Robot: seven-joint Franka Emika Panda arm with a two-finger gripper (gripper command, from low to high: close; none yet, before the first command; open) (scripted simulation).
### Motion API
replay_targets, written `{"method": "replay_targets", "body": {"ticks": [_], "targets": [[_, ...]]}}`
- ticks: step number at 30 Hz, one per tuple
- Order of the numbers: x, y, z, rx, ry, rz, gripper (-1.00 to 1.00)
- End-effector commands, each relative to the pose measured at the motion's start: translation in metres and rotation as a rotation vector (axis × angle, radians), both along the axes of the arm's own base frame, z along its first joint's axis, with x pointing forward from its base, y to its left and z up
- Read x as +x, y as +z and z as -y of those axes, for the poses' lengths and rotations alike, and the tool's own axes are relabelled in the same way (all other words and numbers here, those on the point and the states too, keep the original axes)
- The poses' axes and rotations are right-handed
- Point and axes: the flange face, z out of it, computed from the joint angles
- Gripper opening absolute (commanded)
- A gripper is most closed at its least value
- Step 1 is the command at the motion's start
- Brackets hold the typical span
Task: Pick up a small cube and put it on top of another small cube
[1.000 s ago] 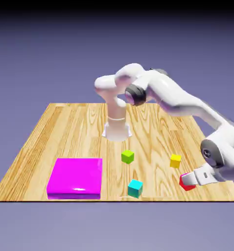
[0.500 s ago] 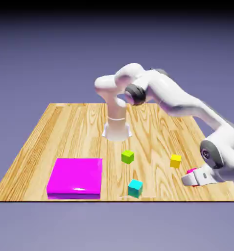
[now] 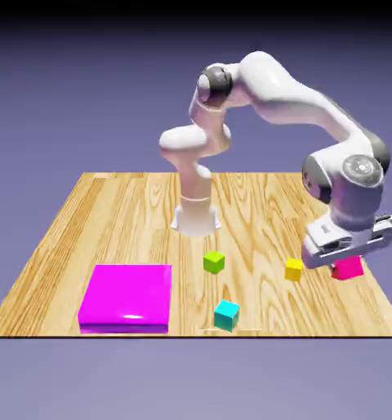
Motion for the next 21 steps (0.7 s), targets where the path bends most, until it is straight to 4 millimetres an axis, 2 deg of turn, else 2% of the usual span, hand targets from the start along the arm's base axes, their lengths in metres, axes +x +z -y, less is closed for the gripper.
{"method": "replay_targets", "body": {"ticks": [1,6,12,17,21], "targets": [[0.001,0.014,0.011,0.029,-0.034,0.036,-1.0],[0.002,0.083,0.077,0.195,-0.226,0.208,-1.0],[-0.015,0.147,0.177,0.403,-0.498,0.394,-1.0],[-0.045,0.171,0.271,0.57,-0.761,0.507,-1.0],[-0.078,0.165,0.343,0.691,-0.992,0.554,-1.0]]}}
